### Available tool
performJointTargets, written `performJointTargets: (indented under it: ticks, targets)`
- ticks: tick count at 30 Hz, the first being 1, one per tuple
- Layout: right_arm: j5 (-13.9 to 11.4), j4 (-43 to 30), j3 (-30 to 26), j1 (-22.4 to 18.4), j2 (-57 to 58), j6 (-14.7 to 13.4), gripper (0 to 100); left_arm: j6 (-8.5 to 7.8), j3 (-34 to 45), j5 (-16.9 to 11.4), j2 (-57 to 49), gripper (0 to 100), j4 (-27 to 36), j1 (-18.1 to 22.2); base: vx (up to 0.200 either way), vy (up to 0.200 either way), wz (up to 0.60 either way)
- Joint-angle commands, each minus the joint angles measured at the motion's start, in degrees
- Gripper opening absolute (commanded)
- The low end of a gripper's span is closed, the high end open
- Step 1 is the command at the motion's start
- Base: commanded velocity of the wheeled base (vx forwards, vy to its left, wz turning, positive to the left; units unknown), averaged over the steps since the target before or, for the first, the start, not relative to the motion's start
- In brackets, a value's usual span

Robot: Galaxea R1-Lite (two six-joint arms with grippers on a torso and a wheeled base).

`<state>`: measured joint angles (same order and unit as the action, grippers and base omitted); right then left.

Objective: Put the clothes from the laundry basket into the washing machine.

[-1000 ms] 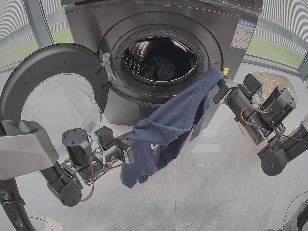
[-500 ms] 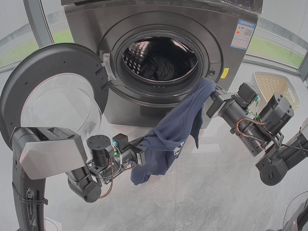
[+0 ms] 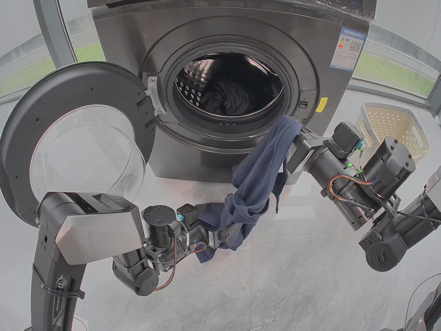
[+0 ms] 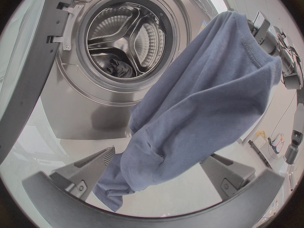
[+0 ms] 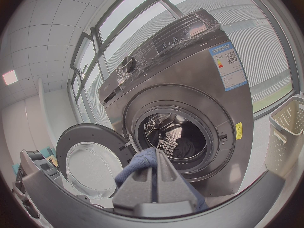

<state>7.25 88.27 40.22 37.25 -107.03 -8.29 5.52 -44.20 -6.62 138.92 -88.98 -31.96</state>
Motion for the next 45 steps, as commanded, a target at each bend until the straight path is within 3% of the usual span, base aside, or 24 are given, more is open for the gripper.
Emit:
performJointTargets:
  ticks: [1, 7, 25, 33, 44, 45]
  targets:
    - [0.1, 0.0, 0.9, 0.1, -1.9, -0.1, 0, 0.01, 1.0, -0.1, 0.2, 100, -0.1, -0.9, 0.000, 0.000, 0.00]
    - [1.4, 0.0, 2.8, -0.6, -3.2, -0.2, 0, -1.48, 3.2, -0.6, -3.2, 100, -0.1, -3.1, 0.000, 0.000, 0.00]
    - [1.5, -0.2, 3.9, -1.0, -4.2, -0.8, 0, -1.48, 3.2, -2.5, -6.7, 100, -0.1, -9.7, 0.000, 0.000, 0.00]
    - [1.5, 0.0, 3.9, -0.8, -4.5, -0.8, 0, -1.39, -1.4, -2.7, -4.8, 100, 0.0, -8.5, 0.000, 0.000, 0.00]
    - [1.5, 0.0, 3.9, -0.4, -4.5, -0.9, 0, -3.94, -4.4, -3.5, -1.8, 100, 0.0, -8.0, 0.000, 0.000, 0.00]
    - [1.5, 0.0, 3.8, -0.4, -4.5, -0.9, 0, -4.73, -5.6, -3.6, -1.0, 100, 0.1, -7.8, 0.000, 0.000, 0.00]
